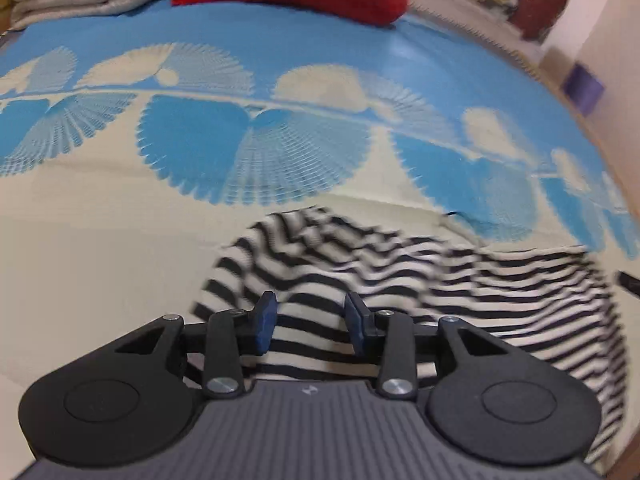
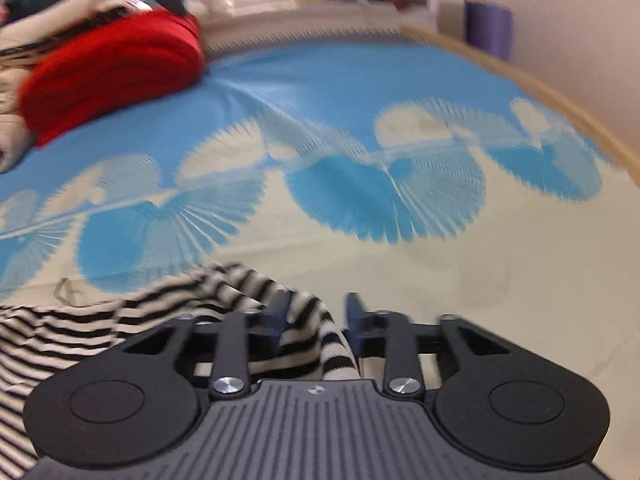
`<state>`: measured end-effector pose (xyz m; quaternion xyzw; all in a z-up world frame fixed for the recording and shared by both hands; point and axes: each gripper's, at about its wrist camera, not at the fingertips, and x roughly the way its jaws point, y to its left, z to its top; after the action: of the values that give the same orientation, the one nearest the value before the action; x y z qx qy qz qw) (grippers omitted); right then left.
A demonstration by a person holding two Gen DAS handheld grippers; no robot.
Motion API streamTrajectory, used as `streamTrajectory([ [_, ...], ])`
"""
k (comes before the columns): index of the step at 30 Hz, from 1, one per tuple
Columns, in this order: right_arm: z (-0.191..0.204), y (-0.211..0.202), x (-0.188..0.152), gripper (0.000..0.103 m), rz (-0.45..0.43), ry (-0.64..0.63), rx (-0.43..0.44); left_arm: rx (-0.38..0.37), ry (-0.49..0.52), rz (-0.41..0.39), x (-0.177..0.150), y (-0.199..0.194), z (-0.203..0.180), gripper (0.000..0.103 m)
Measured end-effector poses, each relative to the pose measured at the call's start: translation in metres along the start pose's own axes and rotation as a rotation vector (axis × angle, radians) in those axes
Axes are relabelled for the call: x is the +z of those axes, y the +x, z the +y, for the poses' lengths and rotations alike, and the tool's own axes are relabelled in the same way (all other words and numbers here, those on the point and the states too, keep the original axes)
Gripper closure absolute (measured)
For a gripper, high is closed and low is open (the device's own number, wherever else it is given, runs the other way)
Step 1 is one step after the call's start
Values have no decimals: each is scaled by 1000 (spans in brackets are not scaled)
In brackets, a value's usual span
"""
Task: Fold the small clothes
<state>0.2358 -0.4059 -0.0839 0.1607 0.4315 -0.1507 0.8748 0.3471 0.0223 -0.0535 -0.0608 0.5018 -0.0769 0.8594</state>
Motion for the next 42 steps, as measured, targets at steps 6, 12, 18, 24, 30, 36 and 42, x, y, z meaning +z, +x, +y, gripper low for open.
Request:
streamTrajectory([
  [6, -1, -27, -16, 64, 118, -62, 147, 25, -49, 36, 7, 13, 15, 61],
  [12, -11, -49, -41, 64, 247, -115, 142, -83, 58, 12, -9, -38, -11, 60],
  [18, -24, -43, -79, 64, 428, -164, 25, 42, 292, 214, -45, -9, -26, 59],
  [24, -35, -70, -79, 64, 333, -86, 25, -35, 184, 94, -46, -72, -3, 59],
  [30, -38, -73, -97, 57, 414, -114, -45, 109, 339, 317, -88, -46, 1, 59],
  [36, -47, -128, -77, 58, 130, 37, -58, 120, 273, 126, -88, -98, 4, 57],
  [42, -64, -200, -72, 55, -143, 100, 39, 18, 85, -21, -106, -155, 12, 57],
])
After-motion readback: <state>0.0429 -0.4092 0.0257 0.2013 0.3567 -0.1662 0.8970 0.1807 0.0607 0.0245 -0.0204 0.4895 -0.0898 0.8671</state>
